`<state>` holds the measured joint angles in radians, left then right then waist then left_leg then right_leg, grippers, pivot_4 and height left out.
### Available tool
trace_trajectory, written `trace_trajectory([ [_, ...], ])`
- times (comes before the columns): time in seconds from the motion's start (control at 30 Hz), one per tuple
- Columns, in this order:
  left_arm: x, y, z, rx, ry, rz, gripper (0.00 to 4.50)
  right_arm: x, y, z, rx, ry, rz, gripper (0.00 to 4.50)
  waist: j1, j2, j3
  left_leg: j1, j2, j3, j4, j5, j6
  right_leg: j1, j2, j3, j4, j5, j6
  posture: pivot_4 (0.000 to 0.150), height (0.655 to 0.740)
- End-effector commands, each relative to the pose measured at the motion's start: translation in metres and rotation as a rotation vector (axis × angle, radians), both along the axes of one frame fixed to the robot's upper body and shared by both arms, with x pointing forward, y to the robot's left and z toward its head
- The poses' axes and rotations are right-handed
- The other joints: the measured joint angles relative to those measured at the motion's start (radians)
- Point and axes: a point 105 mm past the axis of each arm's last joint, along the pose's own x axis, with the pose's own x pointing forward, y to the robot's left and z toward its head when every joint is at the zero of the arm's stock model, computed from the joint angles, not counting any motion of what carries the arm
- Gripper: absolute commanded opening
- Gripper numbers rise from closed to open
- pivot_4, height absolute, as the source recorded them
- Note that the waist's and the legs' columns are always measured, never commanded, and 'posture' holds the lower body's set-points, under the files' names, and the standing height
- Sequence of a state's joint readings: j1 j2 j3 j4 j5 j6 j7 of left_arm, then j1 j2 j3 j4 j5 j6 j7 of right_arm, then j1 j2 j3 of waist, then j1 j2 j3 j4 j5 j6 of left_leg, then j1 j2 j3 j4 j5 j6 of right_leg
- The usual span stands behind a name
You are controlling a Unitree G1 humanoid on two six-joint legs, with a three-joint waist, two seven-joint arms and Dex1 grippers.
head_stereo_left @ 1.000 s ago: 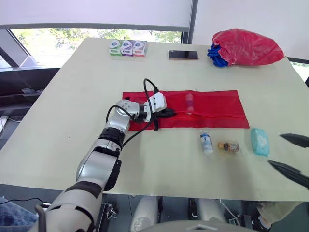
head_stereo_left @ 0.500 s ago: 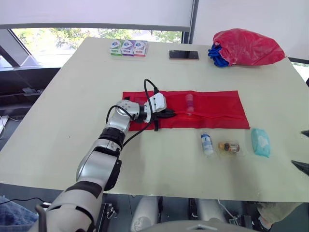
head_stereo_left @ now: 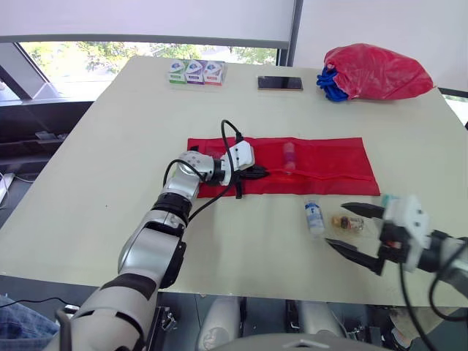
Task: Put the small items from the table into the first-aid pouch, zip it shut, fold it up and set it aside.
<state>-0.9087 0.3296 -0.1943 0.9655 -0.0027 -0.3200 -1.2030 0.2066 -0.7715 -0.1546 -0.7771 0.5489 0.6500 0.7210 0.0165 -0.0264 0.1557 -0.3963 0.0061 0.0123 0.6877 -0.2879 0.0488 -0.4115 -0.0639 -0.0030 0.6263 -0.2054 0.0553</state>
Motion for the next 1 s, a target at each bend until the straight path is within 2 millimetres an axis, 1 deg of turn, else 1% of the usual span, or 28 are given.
trace_trajectory([
  [0.03, 0.002, -0.005, 0.016, -0.032, -0.057, -0.014, 0.0, 0.007, 0.012, -0.016, -0.03, 0.01, -0.036, 4.48, -0.001, 0.0, 0.0, 0.0, 0.0, 0.0, 0.0, 0.0, 0.0, 0.0, 0.0, 0.0, 0.0, 0.0, 0.0, 0.15, 0.74],
  [0.13, 0.001, -0.007, 0.015, -0.035, -0.057, -0.018, 0.0, 0.011, 0.018, -0.026, -0.055, 0.033, -0.047, 4.48, -0.001, 0.0, 0.0, 0.0, -0.001, 0.0, 0.0, 0.0, 0.0, 0.0, 0.0, 0.0, 0.0, 0.0, 0.0, 0.15, 0.74],
  [0.2, 0.0, -0.008, 0.014, -0.036, -0.056, -0.021, 0.0, 0.017, 0.017, -0.032, -0.084, 0.041, -0.085, 4.48, -0.002, 0.0, 0.0, 0.0, -0.001, 0.0, 0.0, 0.0, 0.0, 0.0, 0.0, 0.0, 0.0, 0.0, 0.0, 0.15, 0.74],
  [0.3, 0.0, -0.01, 0.014, -0.036, -0.057, -0.024, 0.0, 0.021, 0.014, -0.04, -0.129, 0.068, -0.129, 4.48, -0.001, 0.0, 0.0, 0.0, -0.001, 0.0, 0.0, 0.0, 0.0, 0.0, 0.0, 0.0, 0.0, 0.0, 0.0, 0.15, 0.74],
  [0.37, 0.0, -0.01, 0.014, -0.037, -0.057, -0.025, 0.0, 0.023, 0.011, -0.043, -0.158, 0.078, -0.151, 3.96, -0.001, 0.0, 0.0, 0.0, -0.001, 0.0, 0.0, 0.0, 0.0, 0.0, 0.0, 0.0, 0.0, 0.0, 0.0, 0.15, 0.74],
  [0.4, 0.0, -0.011, 0.014, -0.038, -0.057, -0.026, 0.0, 0.024, 0.011, -0.044, -0.159, 0.081, -0.164, 3.62, -0.002, 0.0, 0.0, 0.0, -0.001, 0.0, 0.0, 0.0, 0.0, 0.0, 0.0, 0.0, 0.0, 0.0, 0.0, 0.15, 0.74],
  [0.47, 0.0, -0.012, 0.014, -0.038, -0.057, -0.027, 0.0, 0.027, 0.011, -0.043, -0.154, 0.078, -0.184, 2.79, -0.002, 0.0, 0.0, 0.0, -0.001, 0.0, 0.0, 0.0, 0.0, 0.0, 0.0, 0.0, 0.0, 0.0, 0.0, 0.15, 0.74],
  [0.57, 0.0, -0.012, 0.014, -0.038, -0.057, -0.031, 0.0, 0.03, 0.012, -0.04, -0.146, 0.06, -0.194, 1.32, -0.002, 0.0, 0.0, 0.0, -0.001, 0.0, 0.0, 0.0, 0.0, 0.0, 0.001, 0.0, 0.0, 0.0, 0.0, 0.15, 0.74],
  [0.6, 0.0, -0.013, 0.014, -0.037, -0.057, -0.032, 0.0, 0.031, 0.013, -0.039, -0.136, 0.055, -0.2, 1.18, -0.002, 0.0, 0.0, 0.0, -0.001, 0.0, 0.0, 0.0, 0.0, 0.0, 0.001, 0.0, 0.0, 0.0, 0.0, 0.15, 0.74],
  [0.63, -0.001, -0.013, 0.014, -0.036, -0.057, -0.033, 0.0, 0.031, 0.013, -0.038, -0.133, 0.053, -0.201, 0.43, -0.003, 0.0, 0.0, 0.0, -0.001, 0.0, 0.0, 0.0, 0.0, 0.0, 0.001, 0.0, 0.0, 0.0, 0.0, 0.15, 0.74],
  [0.67, 0.0, -0.013, 0.014, -0.036, -0.057, -0.034, 0.0, 0.03, 0.014, -0.037, -0.132, 0.05, -0.2, 0.07, -0.003, 0.0, 0.0, 0.0, -0.001, 0.0, 0.0, 0.0, 0.0, 0.0, 0.001, 0.0, 0.0, 0.0, 0.0, 0.15, 0.74],
  [0.73, 0.0, -0.014, 0.014, -0.036, -0.057, -0.036, 0.0, 0.029, 0.015, -0.035, -0.124, 0.05, -0.191, 0.07, -0.003, 0.0, 0.0, 0.0, -0.001, 0.0, 0.0, 0.0, 0.0, 0.0, 0.001, 0.0, 0.001, 0.0, 0.0, 0.15, 0.74],
  [0.83, -0.001, -0.016, 0.015, -0.04, -0.059, -0.042, 0.0, 0.029, 0.024, -0.023, -0.059, 0.049, -0.17, 0.07, -0.003, 0.0, 0.0, 0.0, -0.001, 0.0, 0.0, 0.0, 0.0, 0.0, 0.001, 0.0, 0.001, 0.0, 0.0, 0.15, 0.74],
  [1.0, -0.002, -0.02, 0.016, -0.048, -0.061, -0.055, 0.0, 0.04, 0.036, -0.01, 0.01, 0.076, -0.192, 0.07, -0.002, 0.0, -0.001, 0.0, -0.001, 0.0, 0.0, 0.0, 0.0, 0.0, 0.001, 0.0, 0.001, 0.0, 0.0, 0.15, 0.74],
])
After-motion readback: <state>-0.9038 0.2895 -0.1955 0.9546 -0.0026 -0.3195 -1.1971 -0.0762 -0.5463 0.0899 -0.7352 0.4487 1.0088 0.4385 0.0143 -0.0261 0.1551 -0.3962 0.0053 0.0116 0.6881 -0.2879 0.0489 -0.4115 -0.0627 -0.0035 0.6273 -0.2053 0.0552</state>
